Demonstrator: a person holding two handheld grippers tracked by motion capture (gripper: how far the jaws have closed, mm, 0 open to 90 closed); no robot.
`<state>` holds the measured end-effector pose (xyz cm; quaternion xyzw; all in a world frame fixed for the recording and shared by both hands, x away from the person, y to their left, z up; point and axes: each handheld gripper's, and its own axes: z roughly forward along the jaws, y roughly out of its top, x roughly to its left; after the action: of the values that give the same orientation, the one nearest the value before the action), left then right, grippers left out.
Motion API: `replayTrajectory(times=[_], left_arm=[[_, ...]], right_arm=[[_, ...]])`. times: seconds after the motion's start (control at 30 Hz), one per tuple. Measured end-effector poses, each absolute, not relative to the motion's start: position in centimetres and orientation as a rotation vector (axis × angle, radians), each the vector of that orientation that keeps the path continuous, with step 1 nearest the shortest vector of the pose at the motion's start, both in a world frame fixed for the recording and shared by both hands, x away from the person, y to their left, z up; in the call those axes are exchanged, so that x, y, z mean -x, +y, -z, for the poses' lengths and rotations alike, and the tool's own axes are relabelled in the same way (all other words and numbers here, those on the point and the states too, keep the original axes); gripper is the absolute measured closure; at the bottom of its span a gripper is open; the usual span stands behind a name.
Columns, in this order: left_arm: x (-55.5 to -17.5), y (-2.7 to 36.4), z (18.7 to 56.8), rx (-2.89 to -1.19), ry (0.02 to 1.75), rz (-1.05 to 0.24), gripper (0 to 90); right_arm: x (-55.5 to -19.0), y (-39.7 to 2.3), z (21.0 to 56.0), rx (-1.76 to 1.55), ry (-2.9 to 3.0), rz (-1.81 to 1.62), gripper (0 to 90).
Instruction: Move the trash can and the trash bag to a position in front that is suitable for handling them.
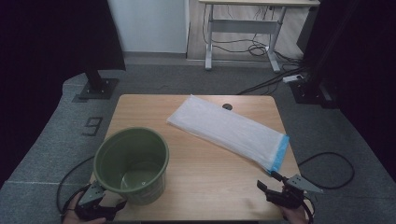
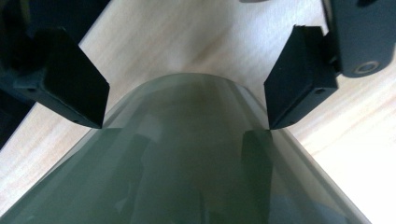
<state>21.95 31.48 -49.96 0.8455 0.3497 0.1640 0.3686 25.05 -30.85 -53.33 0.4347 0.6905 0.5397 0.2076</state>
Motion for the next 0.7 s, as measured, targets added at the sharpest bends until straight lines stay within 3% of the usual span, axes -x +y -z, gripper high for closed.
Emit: replayTrajectory(times=[0.7], left_arm=[[-26.7,23.7,49.8,-2.255,0.723,-0.382,14.9]], right_arm=[[-24.1,-30.3,53.4,-1.131,2.003,-1.469,19.9]])
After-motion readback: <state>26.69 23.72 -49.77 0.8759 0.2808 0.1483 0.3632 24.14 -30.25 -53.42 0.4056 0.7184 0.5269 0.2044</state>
